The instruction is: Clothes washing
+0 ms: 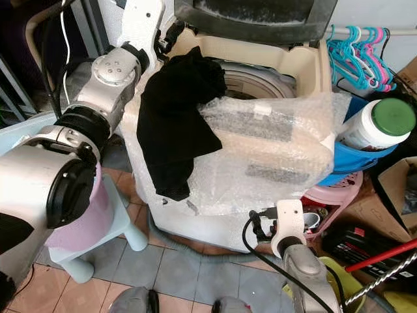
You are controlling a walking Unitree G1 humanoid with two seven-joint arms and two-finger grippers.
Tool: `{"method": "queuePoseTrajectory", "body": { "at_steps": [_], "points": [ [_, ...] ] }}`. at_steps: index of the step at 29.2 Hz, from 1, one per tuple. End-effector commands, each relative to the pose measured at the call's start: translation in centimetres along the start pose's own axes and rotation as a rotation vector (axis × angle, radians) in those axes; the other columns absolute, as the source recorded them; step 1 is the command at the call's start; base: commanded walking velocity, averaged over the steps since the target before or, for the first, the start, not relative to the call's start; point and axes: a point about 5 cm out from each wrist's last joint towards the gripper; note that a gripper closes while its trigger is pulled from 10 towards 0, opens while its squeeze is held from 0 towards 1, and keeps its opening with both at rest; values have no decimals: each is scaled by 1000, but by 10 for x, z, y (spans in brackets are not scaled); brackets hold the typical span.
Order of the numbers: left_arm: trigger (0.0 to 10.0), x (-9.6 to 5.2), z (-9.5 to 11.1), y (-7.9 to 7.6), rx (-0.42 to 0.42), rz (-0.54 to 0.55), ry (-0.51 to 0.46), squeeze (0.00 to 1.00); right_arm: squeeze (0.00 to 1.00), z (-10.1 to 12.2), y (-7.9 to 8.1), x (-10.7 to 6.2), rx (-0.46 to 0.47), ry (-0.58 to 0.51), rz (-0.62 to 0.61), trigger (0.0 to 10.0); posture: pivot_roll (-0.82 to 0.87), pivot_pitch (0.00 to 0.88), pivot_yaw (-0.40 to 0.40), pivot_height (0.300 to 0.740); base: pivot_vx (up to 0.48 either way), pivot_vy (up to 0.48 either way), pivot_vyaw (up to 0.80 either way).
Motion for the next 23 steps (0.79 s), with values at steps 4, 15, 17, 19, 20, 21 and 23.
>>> {"method": "queuePoseTrajectory", "body": {
  "at_steps": [4, 15, 17, 19, 20, 21, 23],
  "points": [
    [10000, -7, 4, 30, -142, 86, -73, 1000, 0, -4, 1, 1, -3, 14, 3, 10000, -27, 57, -27, 740, 0, 0, 0],
    [10000, -52, -45, 24, -121, -219, -53, 1000, 0, -7, 4, 3, 9, 28, 36, 10000, 17, 72, -36, 740, 0, 0, 0],
    [10000, -62, -48, 14, -93, -315, -49, 1000, 0, -7, 3, 3, 11, 30, 37, 10000, 18, 75, -37, 740, 0, 0, 0],
    [10000, -71, -55, 5, -92, -416, -14, 757, 0, -7, 3, 3, 12, 33, 39, 10000, 18, 79, -40, 740, 0, 0, 0],
    [10000, -76, -61, 2, -76, -459, 21, 157, 0, -8, 2, 3, 12, 35, 41, 10000, 17, 80, -41, 740, 0, 0, 0],
    [10000, -77, -65, 1, -64, -473, 47, 157, 0, -8, 2, 2, 11, 35, 42, 10000, 12, 81, -42, 740, 0, 0, 0],
    [10000, -78, -71, -1, -47, -504, 86, 0, 0, -8, 2, 2, 10, 36, 43, 10000, 6, 82, -44, 740, 0, 0, 0]
  ]
}}
Point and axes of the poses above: a point about 5 cm out from each wrist's last joint towards the gripper, its own x axis pointing out of the wrist towards the gripper, its own z axis along the axis of the wrist's last joint, y = z × x, and after that the axes turned 2 degrees about x, right-handed
